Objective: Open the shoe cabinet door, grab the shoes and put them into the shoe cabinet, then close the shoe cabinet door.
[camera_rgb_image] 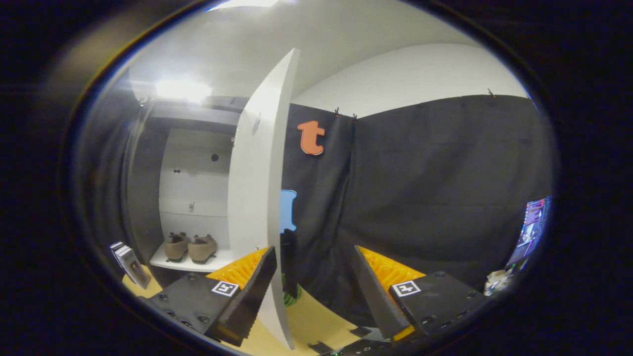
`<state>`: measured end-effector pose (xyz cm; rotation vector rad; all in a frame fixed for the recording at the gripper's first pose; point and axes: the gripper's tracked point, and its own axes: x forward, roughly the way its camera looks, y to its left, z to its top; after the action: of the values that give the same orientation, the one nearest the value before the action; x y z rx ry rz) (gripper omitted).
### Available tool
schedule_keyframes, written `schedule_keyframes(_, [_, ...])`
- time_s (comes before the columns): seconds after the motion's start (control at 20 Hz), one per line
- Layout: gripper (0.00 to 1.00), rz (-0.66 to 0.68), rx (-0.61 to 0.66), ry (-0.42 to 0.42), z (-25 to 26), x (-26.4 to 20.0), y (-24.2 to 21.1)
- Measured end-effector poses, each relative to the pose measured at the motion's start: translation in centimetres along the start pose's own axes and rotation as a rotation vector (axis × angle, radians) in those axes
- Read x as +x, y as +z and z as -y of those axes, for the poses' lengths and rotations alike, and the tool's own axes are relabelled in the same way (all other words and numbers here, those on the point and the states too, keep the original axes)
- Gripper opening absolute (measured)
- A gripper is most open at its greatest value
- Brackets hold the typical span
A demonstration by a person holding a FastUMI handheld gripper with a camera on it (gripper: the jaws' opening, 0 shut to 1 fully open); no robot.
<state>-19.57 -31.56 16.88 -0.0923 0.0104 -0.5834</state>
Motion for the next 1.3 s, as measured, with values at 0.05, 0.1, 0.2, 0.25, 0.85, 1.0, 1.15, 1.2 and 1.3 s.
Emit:
schedule_keyframes(0.05, [0.95,-0.003,-0.005,-0.017,0.4,0.4,-0.4])
schedule_keyframes(0.1, [0.95,-0.010,-0.009,-0.021,0.7,0.5,-0.6])
schedule_keyframes(0.2, [0.94,-0.024,-0.005,0.001,0.1,0.5,-1.1])
schedule_keyframes(0.25, [0.94,-0.028,0.007,0.014,0.0,0.5,-1.1])
schedule_keyframes(0.85, [0.92,-0.065,0.052,0.249,-2.4,-0.2,-0.9])
schedule_keyframes(1.0, [0.91,-0.070,0.059,0.349,-4.9,-1.1,-0.9])
schedule_keyframes(1.15, [0.91,-0.072,0.069,0.444,-6.9,-1.9,-0.7])
schedule_keyframes(1.2, [0.91,-0.073,0.080,0.469,-7.5,-2.2,-0.6])
schedule_keyframes(1.3, [0.91,-0.080,0.100,0.511,-8.4,-2.4,-0.7])
